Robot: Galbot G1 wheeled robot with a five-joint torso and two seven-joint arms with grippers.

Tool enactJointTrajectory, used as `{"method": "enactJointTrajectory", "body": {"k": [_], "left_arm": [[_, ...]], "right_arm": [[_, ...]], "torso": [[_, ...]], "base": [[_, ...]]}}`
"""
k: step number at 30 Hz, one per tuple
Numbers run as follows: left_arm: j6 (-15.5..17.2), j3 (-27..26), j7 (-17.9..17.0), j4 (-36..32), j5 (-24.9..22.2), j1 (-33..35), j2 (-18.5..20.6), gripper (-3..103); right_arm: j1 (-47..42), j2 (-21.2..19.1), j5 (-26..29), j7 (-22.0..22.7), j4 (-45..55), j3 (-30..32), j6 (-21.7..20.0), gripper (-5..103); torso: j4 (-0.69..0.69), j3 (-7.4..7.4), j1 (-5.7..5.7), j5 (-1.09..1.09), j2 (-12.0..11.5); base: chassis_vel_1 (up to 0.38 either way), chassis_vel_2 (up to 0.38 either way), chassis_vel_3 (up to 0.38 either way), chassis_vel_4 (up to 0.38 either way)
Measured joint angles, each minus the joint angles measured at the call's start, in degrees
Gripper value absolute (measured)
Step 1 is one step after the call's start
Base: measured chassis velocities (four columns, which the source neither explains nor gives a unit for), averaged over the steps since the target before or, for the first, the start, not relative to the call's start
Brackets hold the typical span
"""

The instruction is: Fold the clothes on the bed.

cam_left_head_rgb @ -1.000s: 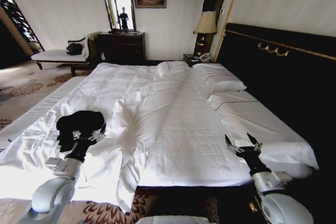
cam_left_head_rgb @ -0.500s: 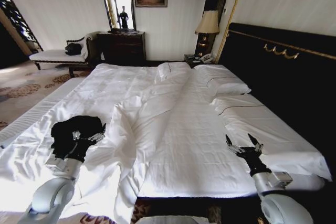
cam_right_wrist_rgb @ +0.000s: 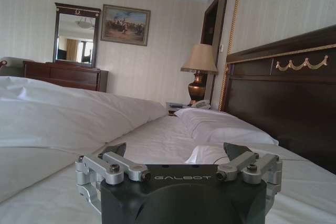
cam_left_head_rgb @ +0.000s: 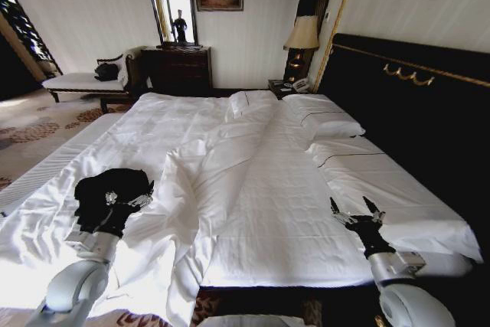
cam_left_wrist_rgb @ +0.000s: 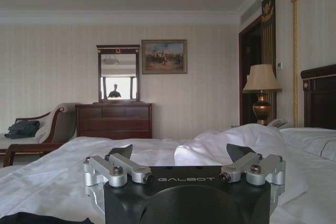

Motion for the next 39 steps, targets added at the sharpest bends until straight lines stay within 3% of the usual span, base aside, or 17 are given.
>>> {"method": "enactJointTrajectory", "body": {"k": [39], "left_arm": [[0.0,0.5,0.0,-0.2,0.6,-0.1,-0.3,100]], "right_arm": [[-0.4,-0.4,0.5,0.1,-0.3,0.7,0.0,100]], "torso": [[0.00,0.00,0.00,-0.01,0.0]], "base": [[0.111,0.108,-0.110,-0.114]]}}
